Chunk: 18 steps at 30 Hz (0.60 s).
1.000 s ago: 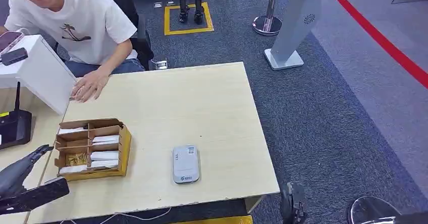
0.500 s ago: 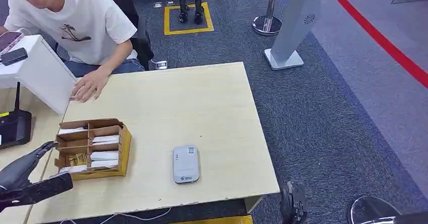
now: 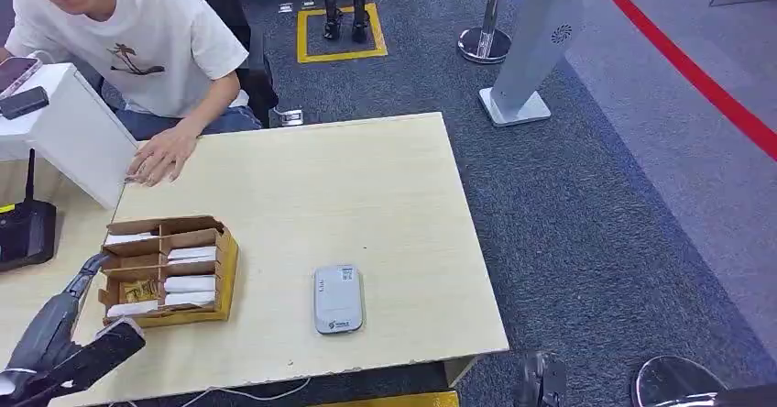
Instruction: Pass the card to the sensor for recognition and then transmit it.
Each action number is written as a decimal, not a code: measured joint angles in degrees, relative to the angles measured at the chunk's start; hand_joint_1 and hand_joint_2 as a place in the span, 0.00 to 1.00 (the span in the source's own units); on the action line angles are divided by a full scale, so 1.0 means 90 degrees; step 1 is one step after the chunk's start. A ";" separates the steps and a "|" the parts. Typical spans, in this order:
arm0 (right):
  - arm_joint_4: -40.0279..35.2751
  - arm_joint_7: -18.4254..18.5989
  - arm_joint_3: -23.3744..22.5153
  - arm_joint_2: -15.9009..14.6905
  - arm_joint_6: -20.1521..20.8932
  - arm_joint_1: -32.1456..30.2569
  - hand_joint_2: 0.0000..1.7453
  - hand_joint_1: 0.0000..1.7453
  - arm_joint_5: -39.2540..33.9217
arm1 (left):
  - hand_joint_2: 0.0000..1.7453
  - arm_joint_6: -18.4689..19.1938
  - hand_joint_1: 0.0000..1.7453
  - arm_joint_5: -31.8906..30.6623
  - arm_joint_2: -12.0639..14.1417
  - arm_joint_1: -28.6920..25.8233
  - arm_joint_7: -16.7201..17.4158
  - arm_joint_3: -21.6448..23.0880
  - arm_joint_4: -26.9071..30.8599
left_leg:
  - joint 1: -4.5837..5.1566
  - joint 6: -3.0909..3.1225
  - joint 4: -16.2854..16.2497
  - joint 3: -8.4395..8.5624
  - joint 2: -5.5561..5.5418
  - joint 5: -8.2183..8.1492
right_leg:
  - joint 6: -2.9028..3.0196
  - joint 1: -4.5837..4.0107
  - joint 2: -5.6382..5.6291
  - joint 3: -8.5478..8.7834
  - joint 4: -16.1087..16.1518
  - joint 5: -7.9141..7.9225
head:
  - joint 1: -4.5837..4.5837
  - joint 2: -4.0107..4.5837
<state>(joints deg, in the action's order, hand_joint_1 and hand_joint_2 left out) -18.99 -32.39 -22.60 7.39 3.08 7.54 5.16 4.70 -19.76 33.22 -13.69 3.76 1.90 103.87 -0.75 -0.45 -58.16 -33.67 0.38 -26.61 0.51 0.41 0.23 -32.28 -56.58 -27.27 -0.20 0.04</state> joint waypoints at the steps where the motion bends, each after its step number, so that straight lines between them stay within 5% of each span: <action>1: 0.0027 -0.0010 -0.0024 0.0005 0.0029 -0.0018 0.00 0.00 0.0000 | 1.00 0.0007 0.00 0.0088 -0.0107 -0.0073 -0.0039 -0.0112 0.0117 | 0.0000 0.0000 0.0000 0.0000 -0.0002 0.0000 | 0.0000 0.0000 0.0001 0.0000 0.0000 0.0000 | 0.0000 0.0000; 9: 0.0143 -0.0267 -0.0131 0.0206 0.0126 -0.0027 0.00 0.00 0.0119 | 1.00 0.0031 0.00 0.0270 -0.1080 -0.0168 -0.0473 -0.0753 0.0711 | -0.0006 -0.0002 0.0000 0.0005 -0.0003 0.0003 | 0.0001 -0.0001 0.0004 0.0001 -0.0002 0.0001 | 0.0005 0.0000; 18: 0.0099 -0.0481 -0.0352 -0.0064 -0.0070 -0.0002 0.00 0.00 0.0007 | 1.00 0.0192 0.00 -0.0406 -0.1824 0.0972 -0.0894 -0.0291 0.0101 | 0.0000 0.0001 -0.0003 0.0007 -0.0019 0.0015 | -0.0003 0.0000 0.0026 0.0008 -0.0001 0.0014 | 0.0005 0.0000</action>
<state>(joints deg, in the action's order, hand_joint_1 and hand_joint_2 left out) -18.10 -36.72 -25.77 6.82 2.45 7.53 5.22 6.43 -23.41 16.81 -4.94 -4.29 -0.72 104.78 -0.75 -0.44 -58.19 -33.61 0.20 -26.47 0.48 0.41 0.46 -32.21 -56.59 -27.14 -0.15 0.04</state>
